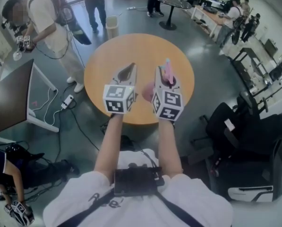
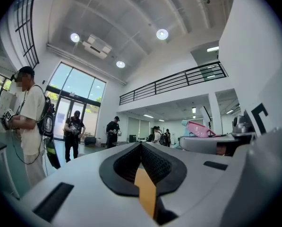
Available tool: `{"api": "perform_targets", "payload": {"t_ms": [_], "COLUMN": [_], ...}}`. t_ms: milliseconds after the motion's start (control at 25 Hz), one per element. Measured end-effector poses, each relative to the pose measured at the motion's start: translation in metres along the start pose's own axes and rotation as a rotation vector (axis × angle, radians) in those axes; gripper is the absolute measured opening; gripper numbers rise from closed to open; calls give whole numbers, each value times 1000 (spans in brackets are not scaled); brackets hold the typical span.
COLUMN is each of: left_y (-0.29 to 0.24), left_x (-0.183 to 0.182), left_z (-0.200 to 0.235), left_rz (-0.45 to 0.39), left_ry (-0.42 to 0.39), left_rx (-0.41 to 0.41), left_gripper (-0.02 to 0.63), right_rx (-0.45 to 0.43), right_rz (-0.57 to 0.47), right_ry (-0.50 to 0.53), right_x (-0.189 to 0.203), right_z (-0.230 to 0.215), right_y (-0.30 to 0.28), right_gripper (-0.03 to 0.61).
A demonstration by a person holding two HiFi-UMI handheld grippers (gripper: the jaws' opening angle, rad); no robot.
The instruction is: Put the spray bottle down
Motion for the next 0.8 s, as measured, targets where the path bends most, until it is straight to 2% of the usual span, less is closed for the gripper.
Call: {"api": "perform_targets", "payload": {"t_ms": [240, 480, 800], "left_y": [-28, -83, -148], "left_x": [20, 26, 56], "left_z": [23, 30, 39], "left_rz": [9, 12, 66], "left_ry": [30, -18, 47], "left_rx": [28, 118, 181], "left_gripper": [12, 13, 12], "right_rx": [23, 96, 127], "right_rz": [29, 46, 89], "right_ry": [15, 24, 33], "right_x": [21, 27, 43], "right_z": [3, -14, -27], "right_y": [-32, -78, -129], "right_gripper": [123, 123, 124]}}
Point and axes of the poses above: the fingertips, and each gripper's own axes: y backward along the fingers, z to its left, x out of its underside, the point moved 10 cm from there along y, backward along the fingers, and after that the axes turned 13 degrees about -y, right-handed, at the moved point
